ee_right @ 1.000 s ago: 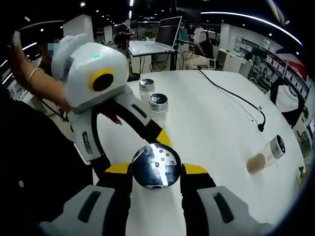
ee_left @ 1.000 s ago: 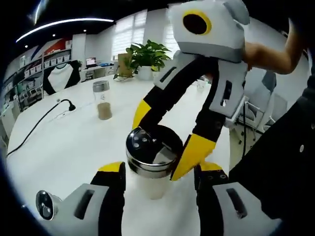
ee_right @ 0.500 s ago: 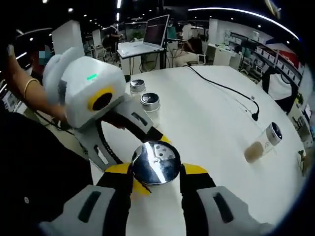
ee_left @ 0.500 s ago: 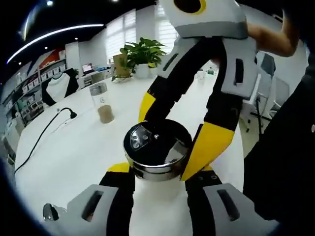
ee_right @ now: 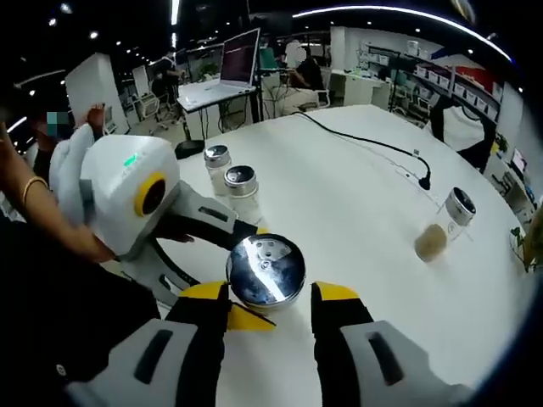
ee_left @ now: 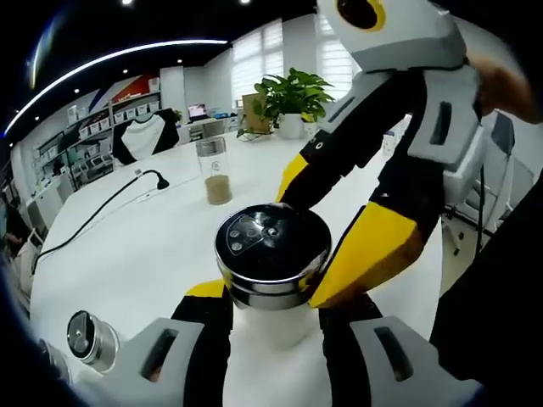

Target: Rotate the seasoning bottle until the label or dispensing opening points toward the visible target arrow and the bottle remains upright within the marked orientation range

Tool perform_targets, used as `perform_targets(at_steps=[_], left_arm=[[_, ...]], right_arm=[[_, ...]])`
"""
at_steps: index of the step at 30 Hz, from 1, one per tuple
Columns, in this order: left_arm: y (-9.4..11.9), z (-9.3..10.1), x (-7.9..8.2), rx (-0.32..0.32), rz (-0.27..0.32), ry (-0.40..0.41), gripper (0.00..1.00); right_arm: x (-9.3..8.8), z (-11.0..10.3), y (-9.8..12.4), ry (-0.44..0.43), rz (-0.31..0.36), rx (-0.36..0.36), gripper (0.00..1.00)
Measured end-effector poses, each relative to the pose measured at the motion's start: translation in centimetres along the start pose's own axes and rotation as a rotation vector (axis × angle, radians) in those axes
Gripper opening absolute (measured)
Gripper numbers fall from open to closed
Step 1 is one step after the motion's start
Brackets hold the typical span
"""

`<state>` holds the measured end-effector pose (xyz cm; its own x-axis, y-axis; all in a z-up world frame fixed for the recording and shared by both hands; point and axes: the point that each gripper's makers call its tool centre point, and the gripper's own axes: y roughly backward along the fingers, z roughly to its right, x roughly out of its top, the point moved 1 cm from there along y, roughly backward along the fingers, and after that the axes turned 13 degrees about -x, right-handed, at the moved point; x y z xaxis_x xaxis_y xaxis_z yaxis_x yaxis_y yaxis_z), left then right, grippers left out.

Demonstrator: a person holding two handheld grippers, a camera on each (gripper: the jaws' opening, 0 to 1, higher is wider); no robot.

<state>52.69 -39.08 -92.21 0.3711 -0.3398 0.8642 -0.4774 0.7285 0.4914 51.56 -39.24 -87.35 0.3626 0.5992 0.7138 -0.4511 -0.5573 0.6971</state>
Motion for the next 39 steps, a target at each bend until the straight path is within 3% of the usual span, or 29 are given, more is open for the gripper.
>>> perform_targets(at_steps=[2, 5, 13, 16, 18, 20, 22, 23, 25, 29, 35, 39], left_arm=[[0.0, -0.3, 0.0, 0.055, 0.014, 0.044, 0.42], [-0.2, -0.1, 0.1, 0.097, -0.002, 0.024, 0.42], [0.1, -0.5, 0.0, 0.082, -0.009, 0.034, 0.43], [0.3, -0.5, 0.0, 0.053, -0.005, 0.029, 0.42], [0.5, -0.2, -0.3, 0.001, -0.056, -0.039, 0.42], [0.7, -0.3, -0.2, -0.028, -0.057, -0.060, 0.42], [0.9, -0.1, -0.3, -0.068, -0.064, -0.063, 0.43], [1.0, 0.2, -0.1, -0.121, -0.053, -0.025, 0.43], [1.1, -0.1, 0.6, -0.132, -0.007, -0.021, 0.45], [0.8, 0.3, 0.3, -0.207, -0.064, -0.115, 0.46], [0.6, 0.4, 0.4, -0.227, -0.067, -0.130, 0.46], [0.6, -0.3, 0.2, -0.154, -0.048, -0.114, 0.44]], right_arm=[[0.1, 0.1, 0.0, 0.003, 0.000, -0.005, 0.37], [0.3, -0.4, -0.6, 0.025, -0.009, -0.015, 0.38], [0.8, -0.2, -1.1, 0.060, 0.001, -0.056, 0.35], [0.7, -0.4, -1.0, 0.110, 0.033, -0.005, 0.35], [0.7, -0.5, -1.0, 0.149, 0.051, 0.025, 0.35], [0.8, -0.7, -1.0, 0.191, 0.062, 0.063, 0.35], [0.8, -0.8, -1.1, 0.226, 0.054, 0.097, 0.35], [0.8, -0.8, -1.1, 0.246, 0.047, 0.114, 0.35], [0.7, -1.1, -1.1, 0.293, 0.040, 0.159, 0.35], [0.9, -1.0, -1.2, 0.334, 0.027, 0.198, 0.35], [0.7, -1.0, -1.2, 0.335, 0.011, 0.201, 0.35], [0.6, -0.7, -1.1, 0.262, -0.018, 0.106, 0.35]])
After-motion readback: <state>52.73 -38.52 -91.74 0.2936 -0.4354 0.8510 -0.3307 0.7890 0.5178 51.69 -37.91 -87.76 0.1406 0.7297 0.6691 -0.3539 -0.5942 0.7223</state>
